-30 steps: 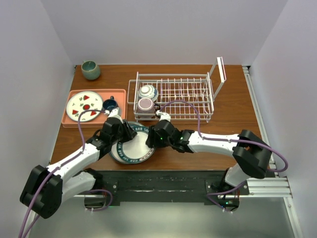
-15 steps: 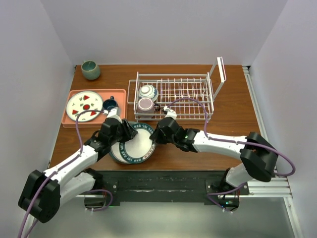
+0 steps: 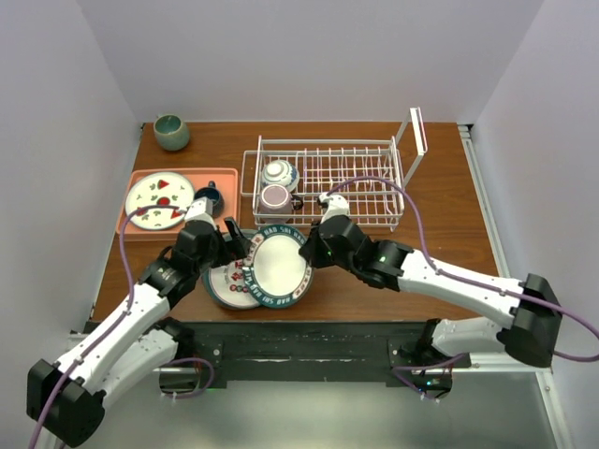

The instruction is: Load the mixed dishes into the dish rack

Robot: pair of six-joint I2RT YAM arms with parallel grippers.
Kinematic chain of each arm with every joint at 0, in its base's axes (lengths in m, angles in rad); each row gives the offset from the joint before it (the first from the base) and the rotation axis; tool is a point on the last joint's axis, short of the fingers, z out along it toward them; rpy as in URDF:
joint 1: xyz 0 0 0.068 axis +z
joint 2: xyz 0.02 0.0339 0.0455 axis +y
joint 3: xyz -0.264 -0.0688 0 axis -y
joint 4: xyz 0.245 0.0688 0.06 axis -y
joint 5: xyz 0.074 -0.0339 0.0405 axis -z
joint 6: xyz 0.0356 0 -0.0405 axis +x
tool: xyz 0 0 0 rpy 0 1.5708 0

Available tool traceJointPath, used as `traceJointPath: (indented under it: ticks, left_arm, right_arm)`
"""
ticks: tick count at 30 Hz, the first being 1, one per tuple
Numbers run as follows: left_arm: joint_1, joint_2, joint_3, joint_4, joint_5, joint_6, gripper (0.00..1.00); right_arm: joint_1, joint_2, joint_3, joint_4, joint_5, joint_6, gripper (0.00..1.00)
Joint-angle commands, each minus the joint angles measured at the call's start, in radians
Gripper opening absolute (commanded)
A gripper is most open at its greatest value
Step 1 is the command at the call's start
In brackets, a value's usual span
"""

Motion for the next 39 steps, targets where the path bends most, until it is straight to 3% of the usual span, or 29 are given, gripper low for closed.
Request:
traceJointPath:
  ticks: [1, 7, 12, 21, 29, 39]
  left_arm:
    - [0.001, -0.048, 0.064, -0.065, -0.119, 0.037, 0.96]
    - [0.001, -0.06, 0.068, -0.081, -0.149, 0.045, 0.98]
    - [0.001, -0.05, 0.072, -0.065, -0.14, 0.069, 1.0]
    - [0.001, -0.066, 0.046, -0.027, -0.113, 0.071, 1.0]
    - [0.001, -0.04, 0.04, -0.007, -0.096, 0.081, 1.0]
    - [0.001, -0.037, 0.005, 0.04, -0.048, 0.081, 1.0]
  right_arm:
    - [0.003, -0.104, 0.13, -0.05, 0.077, -0.112, 0.0]
    - [0.001, -0.176, 0.259, -0.155, 0.264, -0.205, 0.0]
    - [-0.02, -0.142, 0.392, -0.187, 0.542, -0.317, 0.0]
    - [-0.224, -0.015, 0.498, -0.02, 0.824, -0.584, 0.0]
    - [-0.327, 0.075, 0.409, 0.32, 0.911, -0.916, 0.0]
    - [-0.436, 0.206, 0.372, 0.397, 0.854, -1.032, 0.0]
